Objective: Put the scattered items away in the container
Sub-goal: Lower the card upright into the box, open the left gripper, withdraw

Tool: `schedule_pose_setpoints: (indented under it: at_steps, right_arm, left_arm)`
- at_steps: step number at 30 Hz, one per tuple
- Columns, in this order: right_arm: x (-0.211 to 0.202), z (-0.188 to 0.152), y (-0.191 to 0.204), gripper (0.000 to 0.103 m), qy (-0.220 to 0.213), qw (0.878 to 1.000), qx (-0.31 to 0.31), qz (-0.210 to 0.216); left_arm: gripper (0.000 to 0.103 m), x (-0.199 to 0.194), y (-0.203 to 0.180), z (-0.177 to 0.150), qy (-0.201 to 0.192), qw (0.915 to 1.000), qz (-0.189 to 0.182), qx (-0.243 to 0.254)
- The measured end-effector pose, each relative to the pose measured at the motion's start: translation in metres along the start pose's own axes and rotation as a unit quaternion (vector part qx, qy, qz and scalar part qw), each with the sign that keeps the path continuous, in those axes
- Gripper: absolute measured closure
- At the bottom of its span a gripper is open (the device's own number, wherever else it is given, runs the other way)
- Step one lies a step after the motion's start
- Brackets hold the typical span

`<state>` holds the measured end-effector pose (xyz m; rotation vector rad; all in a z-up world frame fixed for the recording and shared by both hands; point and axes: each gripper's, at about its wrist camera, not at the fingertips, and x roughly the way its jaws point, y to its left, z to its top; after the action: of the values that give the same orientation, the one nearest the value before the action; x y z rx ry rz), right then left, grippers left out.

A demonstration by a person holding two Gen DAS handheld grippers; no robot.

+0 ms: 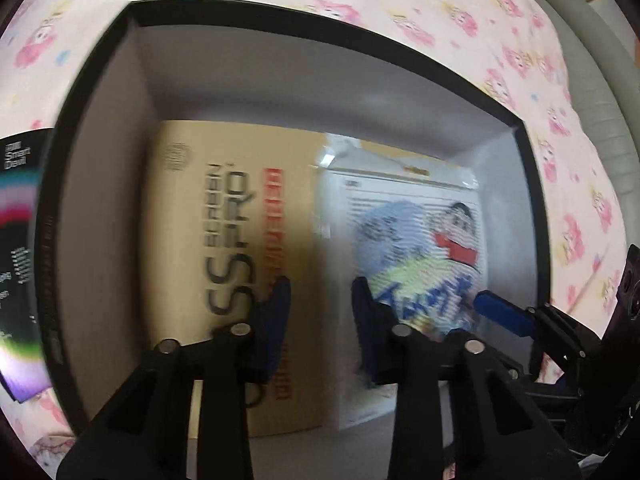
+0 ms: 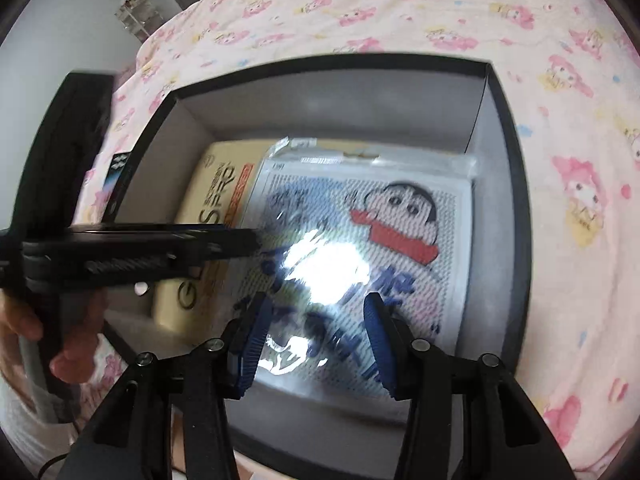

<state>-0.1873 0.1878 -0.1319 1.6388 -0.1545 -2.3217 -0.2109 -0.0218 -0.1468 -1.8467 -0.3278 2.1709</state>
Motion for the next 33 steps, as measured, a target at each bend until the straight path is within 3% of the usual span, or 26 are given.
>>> schedule_pose_setpoints:
  at_steps: [7, 9, 13, 15, 19, 24, 26, 33]
  right_arm:
    - [0.016, -0.003, 0.005, 0.059, 0.02, 1.0, -0.01, -0.012]
    - [0.017, -0.006, 0.002, 0.059, 0.021, 1.0, -0.005, -0.013]
    - [0.016, -0.008, 0.003, 0.059, 0.017, 1.0, -0.007, -0.012]
    - [0.014, -0.01, 0.005, 0.059, 0.012, 1.0, -0.008, -0.019]
    - [-0.009, -0.017, 0.008, 0.059, -0.027, 0.999, 0.002, -0.029]
    - [-0.054, -0.026, 0.016, 0.059, -0.096, 0.994, 0.034, -0.047]
    - [-0.072, -0.028, 0.021, 0.059, -0.116, 0.991, 0.034, -0.049]
    - [-0.122, -0.049, 0.047, 0.059, -0.157, 0.986, 0.0, -0.064]
  left_arm:
    - [0.08, 0.02, -0.018, 0.003, 0.026, 0.9992, -0.014, 0.027]
    - [0.071, 0.024, -0.025, 0.007, 0.028, 0.9988, -0.014, 0.038]
    - [0.068, 0.015, -0.014, 0.005, 0.024, 0.9989, -0.035, 0.021]
    - [0.068, 0.002, -0.008, -0.003, 0.004, 0.9992, -0.035, 0.02]
    - [0.068, -0.042, -0.017, -0.031, -0.09, 0.9932, 0.0, 0.073]
    - [0.066, -0.076, -0.042, -0.051, -0.157, 0.9827, -0.01, 0.097]
    - [0.065, -0.08, -0.058, -0.047, -0.172, 0.9792, -0.015, 0.106]
    - [0.063, -0.107, -0.084, -0.076, -0.208, 0.9696, -0.017, 0.128]
